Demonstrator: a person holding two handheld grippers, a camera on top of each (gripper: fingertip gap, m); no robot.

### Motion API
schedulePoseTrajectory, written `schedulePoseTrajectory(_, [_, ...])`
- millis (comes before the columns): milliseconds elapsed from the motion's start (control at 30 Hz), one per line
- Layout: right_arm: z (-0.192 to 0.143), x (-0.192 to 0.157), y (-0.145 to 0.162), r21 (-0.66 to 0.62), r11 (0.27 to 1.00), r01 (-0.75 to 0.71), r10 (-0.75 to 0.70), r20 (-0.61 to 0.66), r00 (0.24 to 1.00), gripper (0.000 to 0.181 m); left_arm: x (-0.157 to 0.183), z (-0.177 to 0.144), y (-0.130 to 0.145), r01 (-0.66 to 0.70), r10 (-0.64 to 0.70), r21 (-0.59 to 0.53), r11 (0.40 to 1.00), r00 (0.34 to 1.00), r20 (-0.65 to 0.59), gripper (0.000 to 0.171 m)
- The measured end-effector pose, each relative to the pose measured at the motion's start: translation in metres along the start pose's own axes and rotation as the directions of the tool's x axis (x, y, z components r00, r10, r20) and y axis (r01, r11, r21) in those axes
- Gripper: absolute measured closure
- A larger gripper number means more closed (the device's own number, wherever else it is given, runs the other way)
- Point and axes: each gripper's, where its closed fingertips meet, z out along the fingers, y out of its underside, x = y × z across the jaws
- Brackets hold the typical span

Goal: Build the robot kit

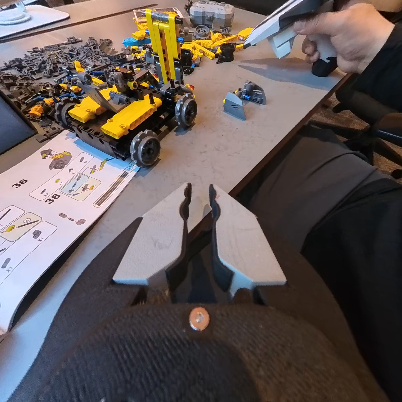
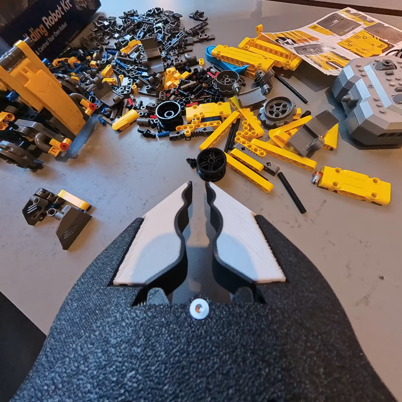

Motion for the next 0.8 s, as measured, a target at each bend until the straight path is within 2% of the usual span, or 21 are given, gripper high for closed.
schedulePoseTrajectory(700, [0.002,-0.008,-0.002,0.007,1.0,0.009,-0.01,0.052,0.999,0.169,-0.004,0.005,0.005,0.004,-0.004,-0.011,1.0,1.0,0.002,0.16])
schedulePoseTrajectory(800, [0.004,-0.008,-0.002,0.002,1.0,0.014,-0.014,0.046,0.999,0.169,-0.016,-0.001,0.002,0.04,-0.04,0.009,0.999,0.998,0.051,0.146])
